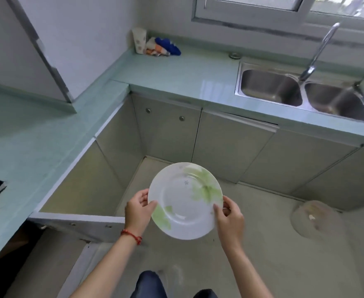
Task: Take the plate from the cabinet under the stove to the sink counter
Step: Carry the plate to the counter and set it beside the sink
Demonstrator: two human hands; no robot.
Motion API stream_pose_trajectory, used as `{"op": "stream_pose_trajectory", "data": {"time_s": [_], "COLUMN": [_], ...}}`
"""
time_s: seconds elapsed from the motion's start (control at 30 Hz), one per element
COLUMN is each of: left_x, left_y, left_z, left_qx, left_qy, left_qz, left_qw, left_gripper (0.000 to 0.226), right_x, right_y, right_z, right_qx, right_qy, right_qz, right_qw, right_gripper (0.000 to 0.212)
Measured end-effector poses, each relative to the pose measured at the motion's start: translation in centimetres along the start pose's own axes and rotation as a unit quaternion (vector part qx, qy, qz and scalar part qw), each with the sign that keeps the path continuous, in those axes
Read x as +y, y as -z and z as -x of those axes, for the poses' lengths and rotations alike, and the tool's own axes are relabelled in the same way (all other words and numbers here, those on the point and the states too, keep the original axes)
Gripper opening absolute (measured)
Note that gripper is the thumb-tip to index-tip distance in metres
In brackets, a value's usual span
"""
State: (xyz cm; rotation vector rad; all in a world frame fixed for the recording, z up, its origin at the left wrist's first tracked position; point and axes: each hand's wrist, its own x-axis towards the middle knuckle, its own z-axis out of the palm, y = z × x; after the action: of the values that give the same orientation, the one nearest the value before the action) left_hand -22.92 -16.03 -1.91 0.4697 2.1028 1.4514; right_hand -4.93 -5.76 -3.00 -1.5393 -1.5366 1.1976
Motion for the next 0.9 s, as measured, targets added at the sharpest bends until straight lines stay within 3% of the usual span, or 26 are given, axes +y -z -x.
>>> {"op": "stream_pose_trajectory", "data": {"time_s": [0.47, 0.9], "left_x": [3.8, 9.7], "left_y": [-6.8, -20.0], "left_z": [-10.1, -18.0], "left_qx": [-0.075, -0.003], "left_qy": [-0.017, -0.014], "left_qz": [0.0, 0.003], "left_qw": [0.997, 1.0], "left_gripper": [0.029, 0.029], "right_x": [-1.7, -3.5], "right_y": [-1.1, 2.4], "right_z": [-9.6, -27.8], "right_qx": [0.061, -0.007], "right_qy": [-0.022, 0.011], "right_qz": [-0.032, -0.016], "right_qw": [0.997, 1.0], "right_gripper": [0.025, 0.025]}}
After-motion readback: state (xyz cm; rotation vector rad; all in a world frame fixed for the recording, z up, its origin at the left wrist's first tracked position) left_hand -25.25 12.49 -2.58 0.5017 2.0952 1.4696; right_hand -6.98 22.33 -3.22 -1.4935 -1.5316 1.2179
